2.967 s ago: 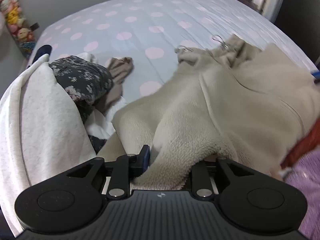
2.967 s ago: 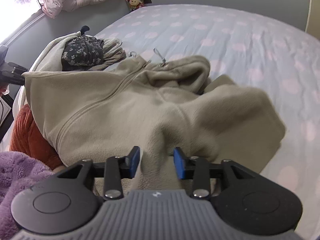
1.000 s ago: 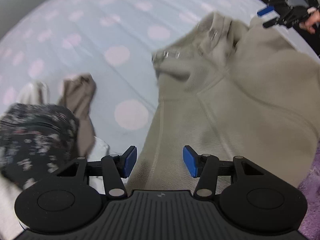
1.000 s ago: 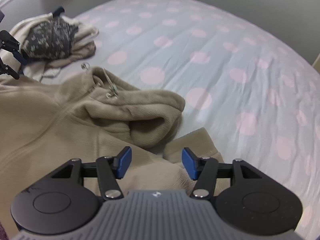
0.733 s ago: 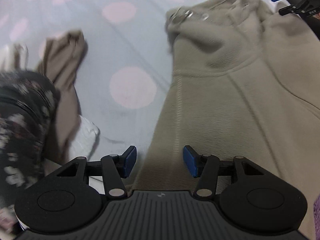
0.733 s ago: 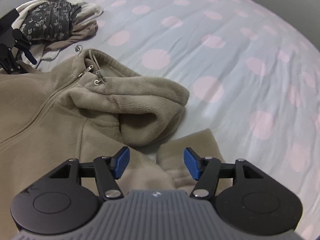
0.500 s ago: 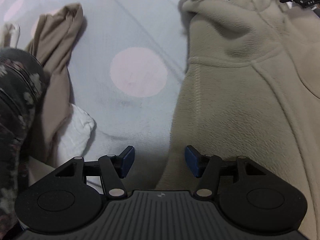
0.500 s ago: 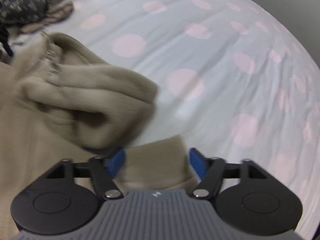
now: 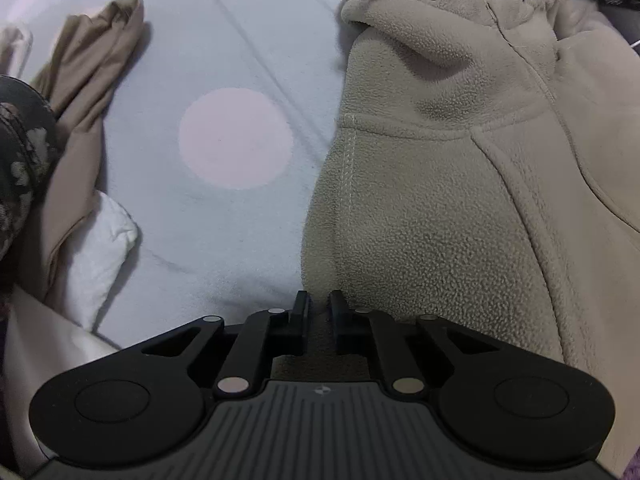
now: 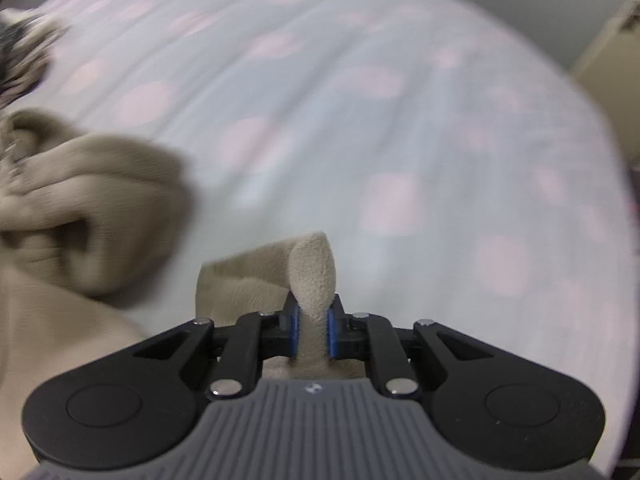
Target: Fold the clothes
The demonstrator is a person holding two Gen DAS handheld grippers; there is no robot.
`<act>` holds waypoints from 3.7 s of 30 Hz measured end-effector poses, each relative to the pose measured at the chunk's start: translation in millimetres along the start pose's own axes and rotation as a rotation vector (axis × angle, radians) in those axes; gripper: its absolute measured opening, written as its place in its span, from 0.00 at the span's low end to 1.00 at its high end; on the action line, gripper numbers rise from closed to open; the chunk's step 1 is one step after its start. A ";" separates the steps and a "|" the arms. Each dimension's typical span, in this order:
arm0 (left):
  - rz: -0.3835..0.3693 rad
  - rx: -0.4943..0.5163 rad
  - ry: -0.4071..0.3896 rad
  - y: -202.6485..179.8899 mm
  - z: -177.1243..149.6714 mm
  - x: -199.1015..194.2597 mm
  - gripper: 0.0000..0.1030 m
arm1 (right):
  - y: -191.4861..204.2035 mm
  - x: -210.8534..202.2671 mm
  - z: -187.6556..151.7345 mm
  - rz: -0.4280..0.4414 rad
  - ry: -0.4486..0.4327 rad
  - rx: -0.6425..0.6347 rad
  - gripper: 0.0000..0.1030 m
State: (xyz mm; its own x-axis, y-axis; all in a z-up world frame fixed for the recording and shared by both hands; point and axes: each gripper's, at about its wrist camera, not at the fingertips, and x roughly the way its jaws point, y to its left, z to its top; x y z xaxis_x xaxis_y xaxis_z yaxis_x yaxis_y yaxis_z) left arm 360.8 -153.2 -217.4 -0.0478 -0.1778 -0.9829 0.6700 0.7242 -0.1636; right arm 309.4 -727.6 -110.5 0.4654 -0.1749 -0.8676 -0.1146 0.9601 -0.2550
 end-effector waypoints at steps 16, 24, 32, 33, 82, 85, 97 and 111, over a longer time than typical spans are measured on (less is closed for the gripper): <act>0.179 -0.094 -0.131 -28.8 2.6 -55.4 0.00 | -181.6 -102.8 -184.4 -0.411 0.127 0.497 0.14; 0.228 -0.060 -0.188 -41.4 15.0 -66.2 0.25 | -173.9 -82.2 -254.2 -0.368 0.211 0.601 0.27; 0.187 -0.006 -0.177 -42.9 12.9 -60.6 0.49 | -151.2 -89.1 -219.3 -0.254 0.085 0.553 0.46; 0.181 -0.006 -0.171 -42.2 14.8 -55.4 0.49 | -146.2 -89.8 -209.9 -0.218 0.059 0.547 0.49; 0.154 -0.067 -0.397 -60.7 38.5 -49.9 0.05 | 78.7 -57.8 -67.7 0.369 -0.123 0.011 0.16; 0.200 -0.059 -0.493 -72.0 48.6 -86.8 0.04 | 71.8 -90.4 -55.5 0.315 -0.225 0.015 0.16; 0.365 -0.037 -0.866 -102.6 102.2 -229.4 0.04 | 23.3 -197.8 11.3 0.111 -0.538 0.069 0.15; 0.563 -0.015 -1.048 -101.7 230.5 -309.0 0.04 | -48.3 -202.1 145.1 -0.124 -0.679 0.106 0.16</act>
State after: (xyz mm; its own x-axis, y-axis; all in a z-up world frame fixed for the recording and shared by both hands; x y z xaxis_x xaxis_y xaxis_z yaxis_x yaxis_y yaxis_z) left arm 478.2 -325.5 122.4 0.8842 -0.2858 -0.3696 0.3940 0.8813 0.2610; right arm 348.2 -707.0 139.1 0.9191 -0.1427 -0.3673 0.0451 0.9641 -0.2616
